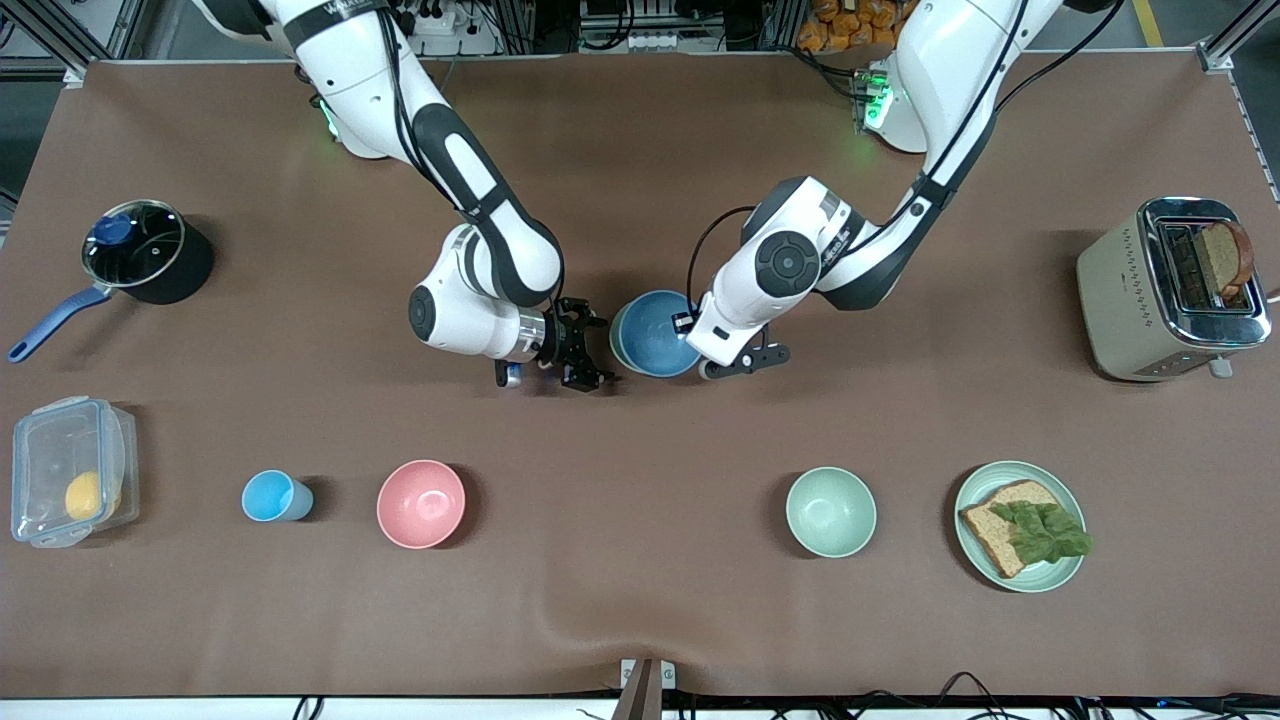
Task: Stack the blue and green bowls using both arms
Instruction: 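Lower the blue bowl into the green bowl with the left gripper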
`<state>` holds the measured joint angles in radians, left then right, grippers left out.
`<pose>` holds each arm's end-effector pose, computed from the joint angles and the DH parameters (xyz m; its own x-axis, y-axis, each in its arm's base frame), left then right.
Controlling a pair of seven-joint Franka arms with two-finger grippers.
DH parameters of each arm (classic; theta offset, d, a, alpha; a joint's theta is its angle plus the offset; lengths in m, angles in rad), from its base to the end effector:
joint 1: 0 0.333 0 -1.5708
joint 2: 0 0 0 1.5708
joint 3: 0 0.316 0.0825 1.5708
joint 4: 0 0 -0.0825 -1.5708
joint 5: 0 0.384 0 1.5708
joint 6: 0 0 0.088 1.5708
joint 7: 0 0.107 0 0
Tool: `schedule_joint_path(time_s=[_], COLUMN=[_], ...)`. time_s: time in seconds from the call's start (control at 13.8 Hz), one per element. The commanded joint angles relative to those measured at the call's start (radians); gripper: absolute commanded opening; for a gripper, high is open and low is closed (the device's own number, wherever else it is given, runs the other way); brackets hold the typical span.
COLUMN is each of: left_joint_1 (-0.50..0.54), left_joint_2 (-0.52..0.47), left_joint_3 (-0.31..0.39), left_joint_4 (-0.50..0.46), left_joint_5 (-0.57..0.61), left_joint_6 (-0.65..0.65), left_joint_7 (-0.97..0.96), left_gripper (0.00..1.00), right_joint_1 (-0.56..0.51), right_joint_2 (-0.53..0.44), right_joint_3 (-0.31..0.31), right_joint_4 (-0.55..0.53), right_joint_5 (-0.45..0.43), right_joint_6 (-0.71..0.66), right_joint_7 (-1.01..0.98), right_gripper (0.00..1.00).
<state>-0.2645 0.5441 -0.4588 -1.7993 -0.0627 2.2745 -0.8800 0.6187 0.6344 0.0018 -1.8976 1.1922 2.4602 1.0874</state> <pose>0.5026 -0.4140 0.2715 0.9458 0.2275 -0.2316 0.2659 -0.9522 0.1506 0.5056 0.3602 0.1576 0.0612 -0.7698 -0.6354 -0.9891 -0.1323 0.0650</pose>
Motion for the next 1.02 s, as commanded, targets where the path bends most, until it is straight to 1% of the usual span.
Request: schedule_joint_path(time_s=[0.0, 0.29, 0.8, 0.87, 0.95], left_joint_1=[-0.030, -0.044, -0.044, -0.044, -0.042], left_joint_2=[0.034, 0.076, 0.103, 0.103, 0.102], left_joint_3=[0.008, 0.009, 0.008, 0.008, 0.008], left_joint_4=[0.041, 0.069, 0.067, 0.067, 0.067], left_joint_5=[0.026, 0.026, 0.034, 0.032, 0.032], left_joint_6=[-0.009, -0.006, -0.006, -0.006, -0.007], left_joint_7=[-0.036, -0.057, -0.074, -0.074, -0.074], left_gripper=[0.00, 0.00, 0.00, 0.07, 0.62], right_joint_1=[0.010, 0.010, 0.010, 0.012, 0.012], right_joint_2=[-0.004, -0.004, -0.002, -0.002, -0.001], right_joint_3=[0.000, 0.000, 0.000, -0.002, 0.000], right_joint_4=[-0.008, -0.008, -0.009, -0.009, -0.009], right_joint_5=[0.029, 0.029, 0.029, 0.029, 0.029], right_joint_6=[0.014, 0.014, 0.016, 0.014, 0.014], right_joint_7=[-0.021, -0.023, -0.023, -0.023, -0.023], right_gripper=[1.00, 1.00, 1.00, 1.00, 1.00])
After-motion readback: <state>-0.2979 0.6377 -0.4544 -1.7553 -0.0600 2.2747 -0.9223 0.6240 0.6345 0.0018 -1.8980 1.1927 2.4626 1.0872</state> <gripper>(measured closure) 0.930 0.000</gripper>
